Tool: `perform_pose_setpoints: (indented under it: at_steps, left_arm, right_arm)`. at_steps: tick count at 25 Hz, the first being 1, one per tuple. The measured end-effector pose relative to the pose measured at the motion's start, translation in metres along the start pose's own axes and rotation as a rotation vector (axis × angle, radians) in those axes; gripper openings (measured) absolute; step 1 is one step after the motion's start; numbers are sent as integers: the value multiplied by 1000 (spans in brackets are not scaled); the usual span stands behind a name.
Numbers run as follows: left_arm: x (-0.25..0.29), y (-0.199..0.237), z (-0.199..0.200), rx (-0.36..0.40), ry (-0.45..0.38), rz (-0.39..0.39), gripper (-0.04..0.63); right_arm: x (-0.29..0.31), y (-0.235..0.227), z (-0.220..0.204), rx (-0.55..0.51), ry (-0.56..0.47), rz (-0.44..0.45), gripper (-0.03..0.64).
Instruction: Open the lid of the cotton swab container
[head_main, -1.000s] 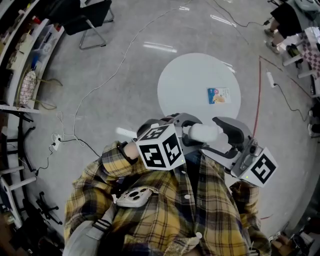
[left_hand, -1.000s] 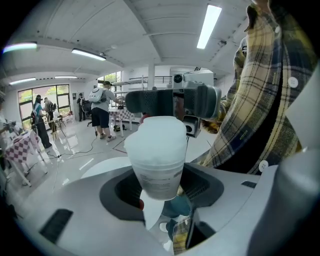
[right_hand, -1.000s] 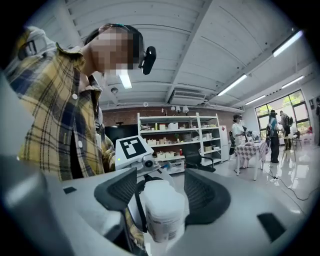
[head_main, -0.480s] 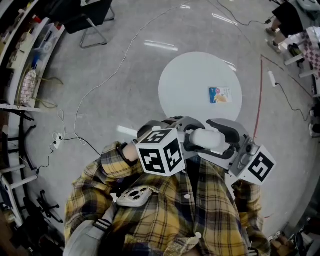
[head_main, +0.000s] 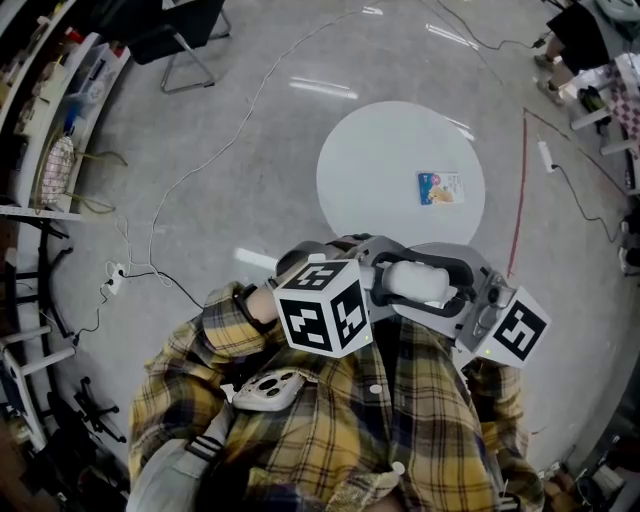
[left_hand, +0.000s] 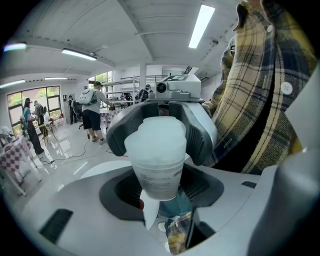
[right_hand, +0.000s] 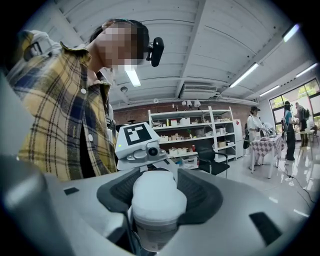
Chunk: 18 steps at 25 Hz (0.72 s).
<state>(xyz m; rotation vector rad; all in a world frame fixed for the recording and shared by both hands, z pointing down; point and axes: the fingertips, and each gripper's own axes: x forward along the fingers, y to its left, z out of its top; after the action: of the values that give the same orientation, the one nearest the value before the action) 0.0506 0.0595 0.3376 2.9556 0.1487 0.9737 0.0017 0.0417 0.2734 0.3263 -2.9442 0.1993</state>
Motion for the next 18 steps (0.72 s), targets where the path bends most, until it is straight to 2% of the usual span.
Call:
perform_pose_setpoints:
  at_steps: [7,18]
  left_arm:
    - [3,0,0,-3,9,-7,235]
    - [10,-8,-5,-6,25,-13,232]
  right_arm:
    - [-3,-1,-2,3,-18,-20,230]
    - [-4,6,-12,45,31,1,225]
